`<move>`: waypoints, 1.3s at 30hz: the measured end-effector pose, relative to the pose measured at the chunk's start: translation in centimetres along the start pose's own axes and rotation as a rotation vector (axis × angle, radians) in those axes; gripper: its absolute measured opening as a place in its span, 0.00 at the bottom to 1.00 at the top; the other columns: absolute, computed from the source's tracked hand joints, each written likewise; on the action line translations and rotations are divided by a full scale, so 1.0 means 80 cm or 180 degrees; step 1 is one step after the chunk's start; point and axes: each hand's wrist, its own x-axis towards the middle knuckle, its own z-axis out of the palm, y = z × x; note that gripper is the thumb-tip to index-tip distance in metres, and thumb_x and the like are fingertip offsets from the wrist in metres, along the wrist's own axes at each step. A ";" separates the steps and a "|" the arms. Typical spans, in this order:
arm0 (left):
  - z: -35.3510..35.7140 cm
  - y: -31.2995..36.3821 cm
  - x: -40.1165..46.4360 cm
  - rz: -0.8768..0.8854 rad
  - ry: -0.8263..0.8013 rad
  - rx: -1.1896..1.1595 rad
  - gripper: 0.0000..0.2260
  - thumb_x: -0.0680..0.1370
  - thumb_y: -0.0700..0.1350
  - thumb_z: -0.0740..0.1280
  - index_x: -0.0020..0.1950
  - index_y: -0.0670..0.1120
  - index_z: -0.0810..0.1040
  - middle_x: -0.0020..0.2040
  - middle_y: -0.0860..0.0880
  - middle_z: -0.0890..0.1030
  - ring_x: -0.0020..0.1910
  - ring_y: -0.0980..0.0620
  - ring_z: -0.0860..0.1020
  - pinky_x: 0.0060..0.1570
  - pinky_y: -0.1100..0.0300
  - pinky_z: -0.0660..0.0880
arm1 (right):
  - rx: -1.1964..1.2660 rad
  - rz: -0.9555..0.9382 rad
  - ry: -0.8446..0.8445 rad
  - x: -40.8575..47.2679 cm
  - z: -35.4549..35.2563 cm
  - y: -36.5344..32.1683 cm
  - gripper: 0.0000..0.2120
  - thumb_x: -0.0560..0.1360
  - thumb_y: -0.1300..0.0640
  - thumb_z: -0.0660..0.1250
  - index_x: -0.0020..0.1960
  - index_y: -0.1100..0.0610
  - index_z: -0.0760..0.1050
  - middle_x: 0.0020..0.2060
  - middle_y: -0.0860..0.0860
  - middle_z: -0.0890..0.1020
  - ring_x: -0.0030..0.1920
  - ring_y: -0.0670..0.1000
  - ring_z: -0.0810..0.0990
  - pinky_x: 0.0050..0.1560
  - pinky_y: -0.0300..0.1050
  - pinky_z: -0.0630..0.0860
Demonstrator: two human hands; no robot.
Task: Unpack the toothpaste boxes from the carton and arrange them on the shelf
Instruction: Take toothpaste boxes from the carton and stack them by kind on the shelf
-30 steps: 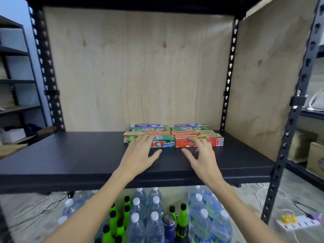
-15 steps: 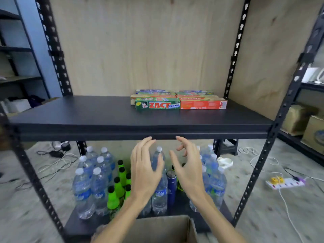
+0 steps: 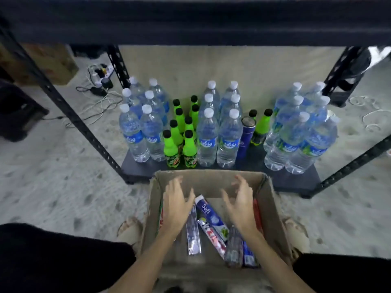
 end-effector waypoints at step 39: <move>0.133 -0.129 -0.062 -0.1458 -0.0889 0.0559 0.28 0.81 0.44 0.67 0.78 0.46 0.59 0.73 0.46 0.69 0.72 0.46 0.69 0.68 0.52 0.70 | -0.2140 0.0907 -0.1414 -0.005 0.198 0.135 0.31 0.70 0.39 0.72 0.66 0.55 0.71 0.59 0.57 0.80 0.58 0.58 0.75 0.57 0.53 0.66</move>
